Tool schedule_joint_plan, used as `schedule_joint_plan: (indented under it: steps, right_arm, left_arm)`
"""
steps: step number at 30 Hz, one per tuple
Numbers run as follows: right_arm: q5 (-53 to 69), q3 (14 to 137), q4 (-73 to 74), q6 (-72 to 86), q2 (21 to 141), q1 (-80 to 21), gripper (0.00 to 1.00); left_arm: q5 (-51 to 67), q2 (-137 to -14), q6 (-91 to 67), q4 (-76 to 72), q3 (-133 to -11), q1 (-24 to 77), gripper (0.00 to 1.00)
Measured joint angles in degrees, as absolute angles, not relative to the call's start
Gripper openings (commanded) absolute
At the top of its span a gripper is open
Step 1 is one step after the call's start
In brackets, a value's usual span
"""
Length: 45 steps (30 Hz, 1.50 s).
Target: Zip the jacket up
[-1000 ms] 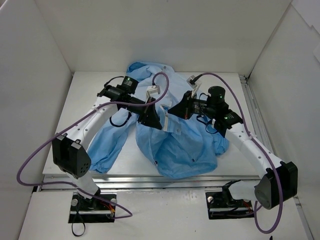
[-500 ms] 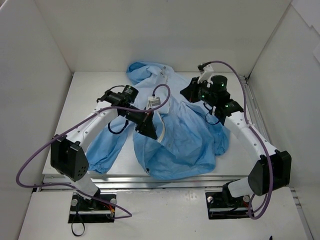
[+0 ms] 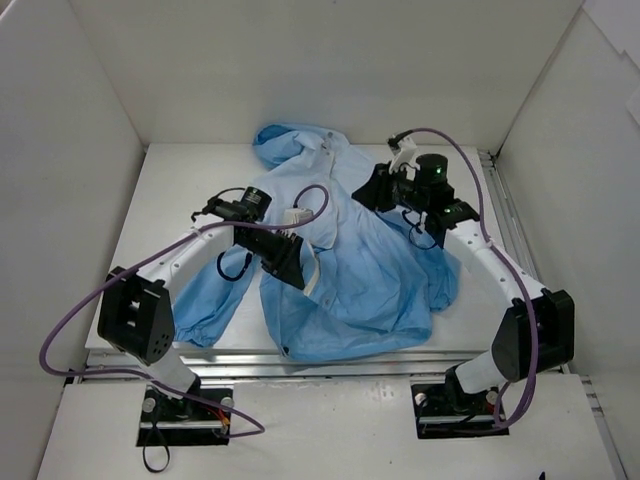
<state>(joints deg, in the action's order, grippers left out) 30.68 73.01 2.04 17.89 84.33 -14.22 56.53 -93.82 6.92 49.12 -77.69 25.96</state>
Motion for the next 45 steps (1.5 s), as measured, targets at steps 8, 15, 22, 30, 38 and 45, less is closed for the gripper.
schedule_joint_plan:
  steps: [8, 15, 22, 30, 38, 45]
  right_arm:
    - [31.3, 59.9, 3.7, 18.7, 82.3, -18.3, 0.42]
    - [28.0, 57.3, 6.3, 18.4, 79.4, -21.7, 0.44]
    - [26.1, 57.3, 6.9, 18.0, 78.4, -23.3, 0.44]
    - [25.5, 57.3, 7.6, 17.9, 78.0, -23.3, 0.45]
    - [25.3, 56.9, 8.0, 17.9, 76.0, -23.7, 0.45]
    - [26.8, 56.8, 8.1, 18.0, 75.9, -24.1, 0.47]
  left_arm:
    - [45.0, -89.6, -4.5, 47.7, -67.7, 26.0, 0.65]
    - [33.9, -75.6, -21.0, 44.6, -66.2, 27.5, 0.70]
    - [28.2, -76.8, -35.1, 39.0, -69.5, 33.3, 0.79]
    - [21.2, -88.9, -41.9, 38.2, -70.2, 38.3, 0.78]
    - [17.4, -93.1, -43.5, 38.2, -69.7, 38.3, 0.17]
    - [16.9, -93.8, -39.7, 34.6, -68.1, 38.3, 0.00]
